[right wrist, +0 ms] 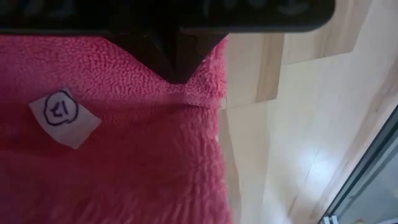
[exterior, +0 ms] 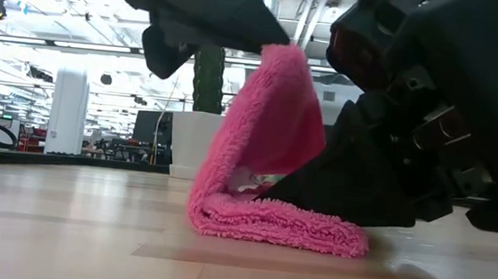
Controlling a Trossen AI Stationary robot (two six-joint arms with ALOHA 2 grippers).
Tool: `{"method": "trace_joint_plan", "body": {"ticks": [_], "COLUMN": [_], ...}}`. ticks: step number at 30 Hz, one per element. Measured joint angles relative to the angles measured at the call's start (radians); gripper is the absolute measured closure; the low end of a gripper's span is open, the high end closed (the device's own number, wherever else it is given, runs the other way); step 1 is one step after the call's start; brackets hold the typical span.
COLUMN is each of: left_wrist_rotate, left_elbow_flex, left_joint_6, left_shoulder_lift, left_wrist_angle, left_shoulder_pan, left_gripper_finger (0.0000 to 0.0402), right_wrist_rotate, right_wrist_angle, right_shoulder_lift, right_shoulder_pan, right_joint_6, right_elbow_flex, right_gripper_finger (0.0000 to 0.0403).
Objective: Fold microfiber towels
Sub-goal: Fold the pink towel
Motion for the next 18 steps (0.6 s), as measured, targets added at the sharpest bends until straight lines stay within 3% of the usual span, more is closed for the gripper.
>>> {"method": "trace_joint_plan", "body": {"ticks": [7, 14, 18], "left_wrist_rotate": [-0.001, 0.074, 0.059], "left_elbow_flex": [0.000, 0.019, 0.045], "left_joint_6": [0.002, -0.004, 0.009], "left_shoulder_lift": [0.004, 0.107, 0.116], "left_wrist_angle": [0.010, 0.077, 0.080], "left_shoulder_pan": [0.003, 0.014, 0.015], "left_gripper_finger": [0.0401, 0.0401, 0.0401], "right_wrist_rotate": [-0.006, -0.012, -0.011], "right_wrist_angle": [0.018, 0.022, 0.022], "right_shoulder_lift": [0.002, 0.003, 0.003], "right_shoulder_pan": [-0.009, -0.015, -0.015], "right_joint_6": [-0.018, -0.028, -0.028], "right_elbow_flex": [0.000, 0.003, 0.003], "right_gripper_finger": [0.0374, 0.0379, 0.0381]}}
